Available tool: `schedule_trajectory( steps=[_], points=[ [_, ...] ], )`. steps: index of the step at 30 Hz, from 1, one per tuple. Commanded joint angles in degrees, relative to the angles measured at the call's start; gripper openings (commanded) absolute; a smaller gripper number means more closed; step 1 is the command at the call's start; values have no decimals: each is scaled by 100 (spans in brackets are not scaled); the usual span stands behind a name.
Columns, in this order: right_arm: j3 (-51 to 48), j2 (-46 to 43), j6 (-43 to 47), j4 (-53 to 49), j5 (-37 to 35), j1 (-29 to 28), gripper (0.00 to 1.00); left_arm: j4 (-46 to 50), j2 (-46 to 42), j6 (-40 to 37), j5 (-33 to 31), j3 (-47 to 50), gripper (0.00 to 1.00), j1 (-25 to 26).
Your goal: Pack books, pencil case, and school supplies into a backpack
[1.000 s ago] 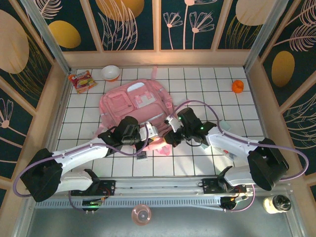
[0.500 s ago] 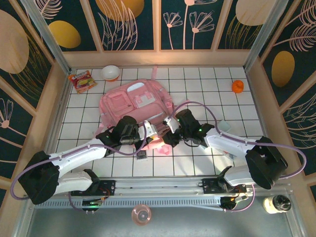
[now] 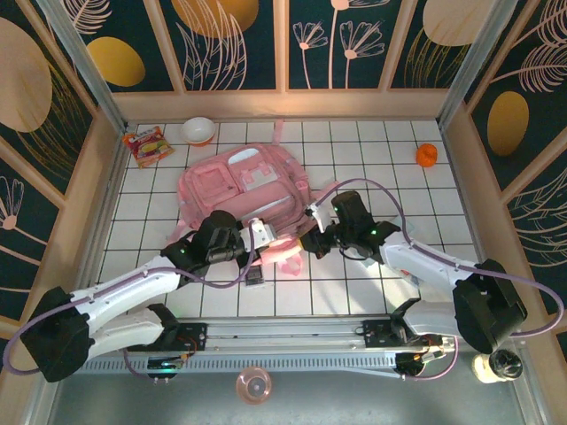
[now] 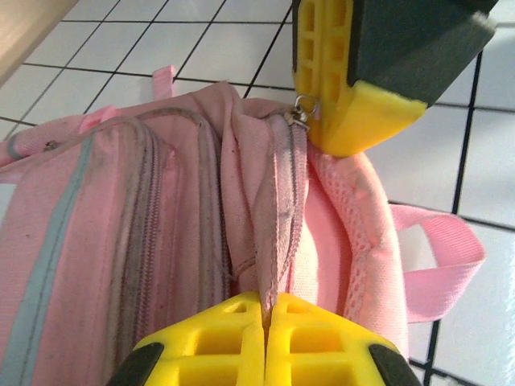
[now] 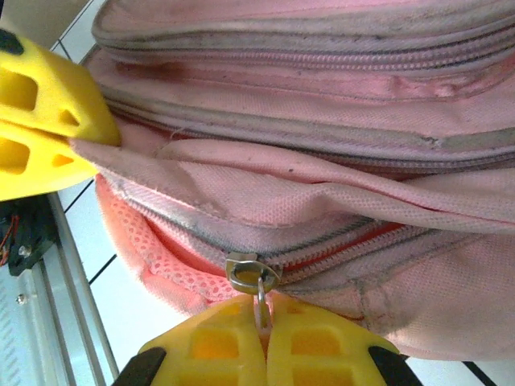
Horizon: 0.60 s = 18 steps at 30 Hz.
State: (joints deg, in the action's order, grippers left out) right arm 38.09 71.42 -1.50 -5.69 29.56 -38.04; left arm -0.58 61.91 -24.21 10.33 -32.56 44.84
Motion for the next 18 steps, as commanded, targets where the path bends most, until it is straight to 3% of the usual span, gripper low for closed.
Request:
schedule_trajectory(
  steps=[1,4,6,9,11,14,18],
  points=[
    [-181,-87,-404,-288,-482,-193,0,579,-108,-616,-1000,2,0,-243],
    [-385,-179,-1087,315,-460,-782,0,715,50,-830,-1241,-164,2,-317],
    [-520,-203,-1551,727,-494,-1110,0,825,76,-803,-1166,-305,13,-355],
    [-710,-242,-2020,1357,-533,-1332,0,1083,94,-768,-308,-474,49,-369],
    [-769,-210,-2143,1685,-410,-1337,0,1251,256,-800,323,-559,67,-356],
    [-625,-113,-2140,1623,-319,-1339,0,1279,610,-779,710,-662,75,-274],
    [-387,10,-2063,1191,-236,-1331,0,838,987,-724,549,-704,76,-87]
  ],
)
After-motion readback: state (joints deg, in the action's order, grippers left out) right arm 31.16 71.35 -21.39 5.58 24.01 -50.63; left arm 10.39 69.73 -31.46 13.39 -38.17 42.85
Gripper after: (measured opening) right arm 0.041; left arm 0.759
